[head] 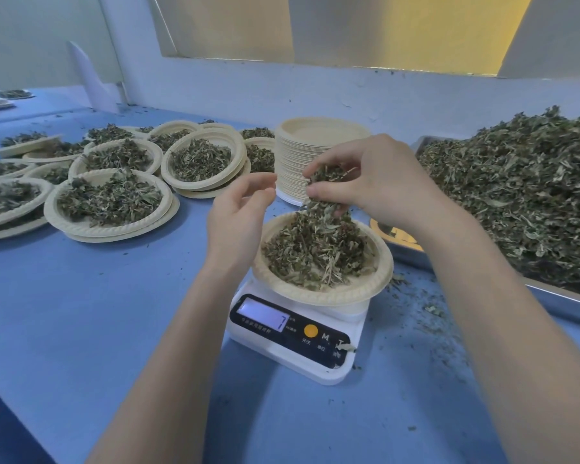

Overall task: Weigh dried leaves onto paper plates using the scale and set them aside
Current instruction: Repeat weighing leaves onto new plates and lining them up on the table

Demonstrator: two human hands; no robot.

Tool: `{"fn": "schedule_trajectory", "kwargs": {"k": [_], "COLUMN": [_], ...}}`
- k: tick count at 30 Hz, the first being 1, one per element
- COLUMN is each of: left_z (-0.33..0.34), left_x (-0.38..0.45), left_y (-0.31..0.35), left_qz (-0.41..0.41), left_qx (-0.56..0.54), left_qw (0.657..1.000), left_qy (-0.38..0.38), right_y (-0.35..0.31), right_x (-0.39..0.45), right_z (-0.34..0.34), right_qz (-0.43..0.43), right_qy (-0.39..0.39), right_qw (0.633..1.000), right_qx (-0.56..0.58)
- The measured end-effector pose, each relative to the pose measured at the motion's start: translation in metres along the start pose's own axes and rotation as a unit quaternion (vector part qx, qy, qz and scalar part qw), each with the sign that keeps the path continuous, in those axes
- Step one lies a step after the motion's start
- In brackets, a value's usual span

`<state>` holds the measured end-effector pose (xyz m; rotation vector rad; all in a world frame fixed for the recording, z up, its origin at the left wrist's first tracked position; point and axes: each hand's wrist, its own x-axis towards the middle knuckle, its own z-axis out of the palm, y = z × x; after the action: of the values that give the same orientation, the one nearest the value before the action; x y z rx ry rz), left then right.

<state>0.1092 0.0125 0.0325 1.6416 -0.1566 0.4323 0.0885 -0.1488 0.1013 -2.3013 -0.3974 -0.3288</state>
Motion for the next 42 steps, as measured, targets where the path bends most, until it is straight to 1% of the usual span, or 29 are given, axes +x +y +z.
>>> {"fn": "schedule_trajectory", "kwargs": {"k": [9, 11, 13, 14, 15, 16, 17, 18, 19, 20, 22, 23, 26, 30, 33, 37, 39, 42], "left_z": [-0.001, -0.002, -0.003, -0.003, -0.003, -0.003, -0.002, -0.001, -0.001, 0.000, 0.000, 0.000, -0.002, -0.007, -0.010, -0.013, -0.011, -0.006], "left_x": [-0.001, -0.001, 0.000, 0.001, 0.001, 0.001, 0.001, 0.001, 0.001, 0.001, 0.002, 0.002, 0.004, 0.005, -0.001, -0.010, -0.013, -0.017], "left_y": [0.001, 0.000, 0.000, -0.001, -0.001, -0.002, -0.003, -0.004, -0.006, -0.007, -0.008, -0.009, -0.009, -0.007, -0.008, -0.009, -0.010, -0.009], "left_qz": [0.000, 0.001, 0.001, 0.001, -0.001, -0.004, -0.009, -0.015, -0.021, -0.025, -0.030, -0.031, -0.043, -0.092, -0.129, -0.158, -0.169, -0.165], "left_qx": [-0.003, 0.002, 0.004, 0.005, 0.008, 0.011, 0.015, 0.017, 0.020, 0.024, 0.032, 0.036, 0.055, 0.079, 0.104, 0.124, 0.140, 0.159], "left_qw": [1.000, 1.000, 1.000, 1.000, 1.000, 1.000, 1.000, 1.000, 1.000, 0.999, 0.999, 0.999, 0.997, 0.991, 0.983, 0.973, 0.968, 0.966], "left_qy": [0.000, 0.002, 0.005, 0.005, 0.005, 0.004, 0.001, -0.003, -0.007, -0.011, -0.017, -0.017, -0.018, -0.047, -0.084, -0.110, -0.122, -0.117], "right_y": [0.007, 0.014, 0.027, 0.036, 0.046, 0.056, 0.063, 0.068, 0.070, 0.070, 0.066, 0.064, 0.054, 0.047, 0.053, 0.061, 0.063, 0.065], "right_x": [0.005, 0.007, 0.009, 0.010, 0.010, 0.008, 0.005, 0.003, 0.003, 0.003, 0.007, 0.009, 0.010, -0.001, -0.013, -0.026, -0.030, -0.030], "right_z": [0.004, -0.003, -0.016, -0.024, -0.031, -0.036, -0.039, -0.041, -0.041, -0.041, -0.039, -0.038, -0.032, -0.031, -0.034, -0.027, -0.019, -0.012], "right_qz": [-0.016, -0.012, 0.002, 0.023, 0.057, 0.106, 0.157, 0.194, 0.206, 0.198, 0.152, 0.128, 0.079, 0.086, 0.100, 0.088, 0.072, 0.063], "right_qy": [-0.008, 0.026, 0.104, 0.137, 0.143, 0.116, 0.066, 0.022, -0.001, -0.007, -0.005, -0.016, -0.092, -0.238, -0.278, -0.342, -0.350, -0.318], "right_qw": [1.000, 0.998, 0.988, 0.979, 0.969, 0.957, 0.941, 0.929, 0.928, 0.937, 0.958, 0.965, 0.975, 0.956, 0.948, 0.924, 0.918, 0.929], "right_qx": [-0.021, -0.050, -0.112, -0.147, -0.191, -0.244, -0.291, -0.315, -0.309, -0.287, -0.244, -0.229, -0.186, -0.148, -0.118, -0.145, -0.171, -0.180]}}
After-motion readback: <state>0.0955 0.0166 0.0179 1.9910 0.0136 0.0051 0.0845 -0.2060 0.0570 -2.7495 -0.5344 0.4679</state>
